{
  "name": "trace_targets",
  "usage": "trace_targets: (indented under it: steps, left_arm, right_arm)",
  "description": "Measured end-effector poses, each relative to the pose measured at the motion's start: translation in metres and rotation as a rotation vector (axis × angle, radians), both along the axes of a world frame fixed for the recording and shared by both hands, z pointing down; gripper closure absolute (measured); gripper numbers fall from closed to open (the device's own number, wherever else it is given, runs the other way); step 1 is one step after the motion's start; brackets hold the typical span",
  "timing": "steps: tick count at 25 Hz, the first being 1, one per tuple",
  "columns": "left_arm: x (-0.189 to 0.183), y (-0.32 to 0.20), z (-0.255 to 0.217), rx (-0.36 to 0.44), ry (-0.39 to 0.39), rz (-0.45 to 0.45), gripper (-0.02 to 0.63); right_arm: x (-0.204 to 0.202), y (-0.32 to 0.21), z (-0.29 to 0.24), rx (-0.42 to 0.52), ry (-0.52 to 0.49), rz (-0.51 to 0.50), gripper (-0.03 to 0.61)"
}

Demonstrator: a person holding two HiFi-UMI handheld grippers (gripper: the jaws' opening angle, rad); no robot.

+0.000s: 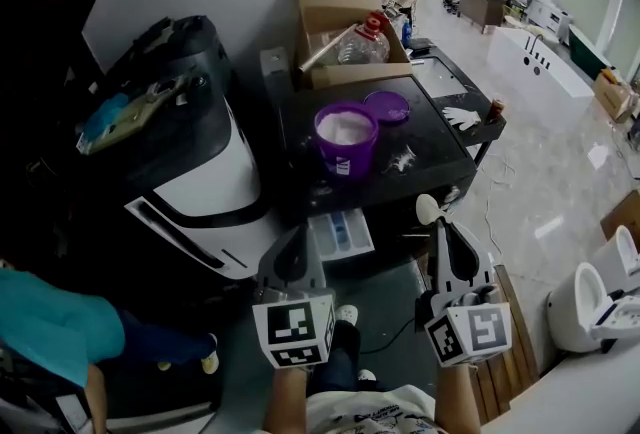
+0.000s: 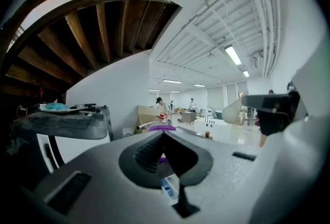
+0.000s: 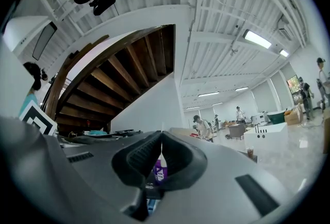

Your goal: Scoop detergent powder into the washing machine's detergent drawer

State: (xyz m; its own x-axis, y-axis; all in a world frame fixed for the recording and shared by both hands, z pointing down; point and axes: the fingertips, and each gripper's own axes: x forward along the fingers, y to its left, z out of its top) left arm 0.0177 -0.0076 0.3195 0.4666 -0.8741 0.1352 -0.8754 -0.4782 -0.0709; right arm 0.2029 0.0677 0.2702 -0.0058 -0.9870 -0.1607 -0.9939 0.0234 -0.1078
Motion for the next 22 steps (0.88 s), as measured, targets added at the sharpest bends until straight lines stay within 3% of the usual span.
trace_targets:
  steps: [22]
  left_arm:
    - [-0.001,-0.23,0.004,-0.04,0.014,0.013,0.612]
  right_arm:
    - [-0.001,-0.237,0.008,-0.089,-0.005,-0.033,0.558]
